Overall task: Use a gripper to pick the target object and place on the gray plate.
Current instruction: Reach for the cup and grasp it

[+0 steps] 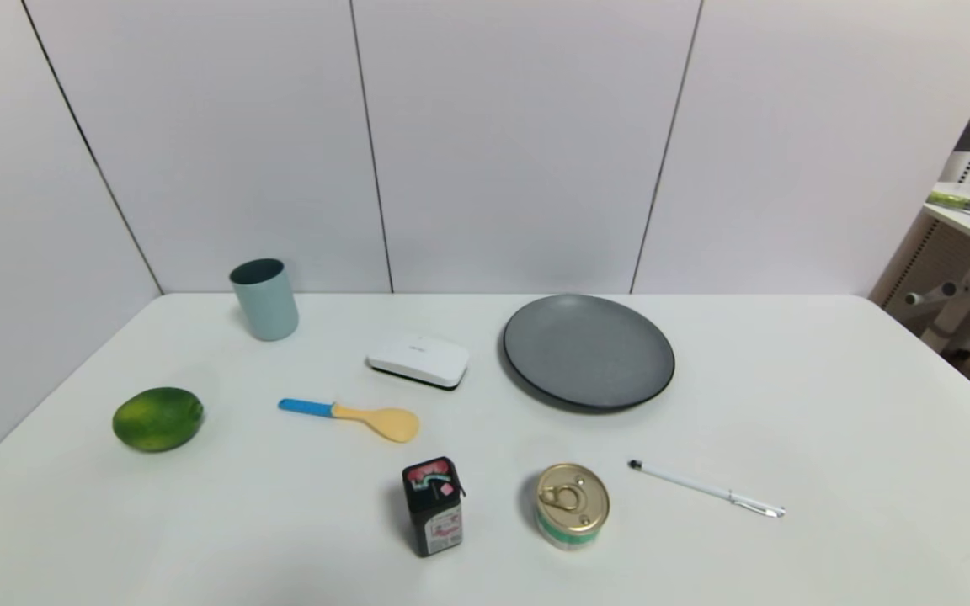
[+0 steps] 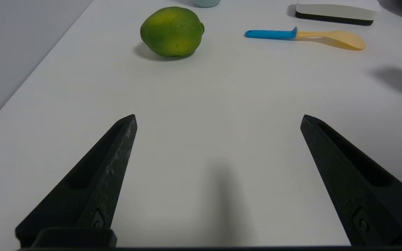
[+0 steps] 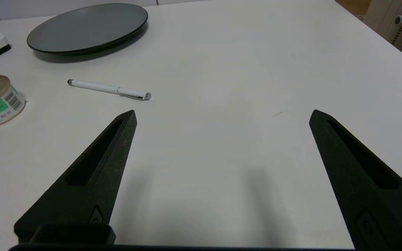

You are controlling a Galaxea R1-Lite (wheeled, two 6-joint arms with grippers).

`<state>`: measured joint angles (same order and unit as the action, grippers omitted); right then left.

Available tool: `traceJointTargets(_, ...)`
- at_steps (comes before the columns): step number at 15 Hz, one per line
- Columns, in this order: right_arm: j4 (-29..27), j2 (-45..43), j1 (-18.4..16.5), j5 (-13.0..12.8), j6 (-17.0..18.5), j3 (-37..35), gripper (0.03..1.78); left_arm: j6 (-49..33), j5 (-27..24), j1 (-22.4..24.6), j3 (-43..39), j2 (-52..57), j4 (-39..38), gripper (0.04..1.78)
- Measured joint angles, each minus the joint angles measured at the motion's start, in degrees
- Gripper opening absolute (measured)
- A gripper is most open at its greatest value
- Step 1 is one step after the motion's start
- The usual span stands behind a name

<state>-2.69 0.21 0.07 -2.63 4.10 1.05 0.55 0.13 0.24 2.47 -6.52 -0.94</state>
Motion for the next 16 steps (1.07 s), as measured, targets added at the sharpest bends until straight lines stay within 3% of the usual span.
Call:
traceJointTargets(3, -0.02, 0.00, 0.00, 0.00, 0.01, 0.00, 1.71, 0.44, -0.09, 0.06, 8.18, -8.69, -0.74, 1.69)
traceJointTargets(16, -0.02, 0.00, 0.00, 0.02, 0.00, 0.00, 1.71, 4.71, -0.51, 1.77, 58.47, -56.08, 0.43, 1.69)
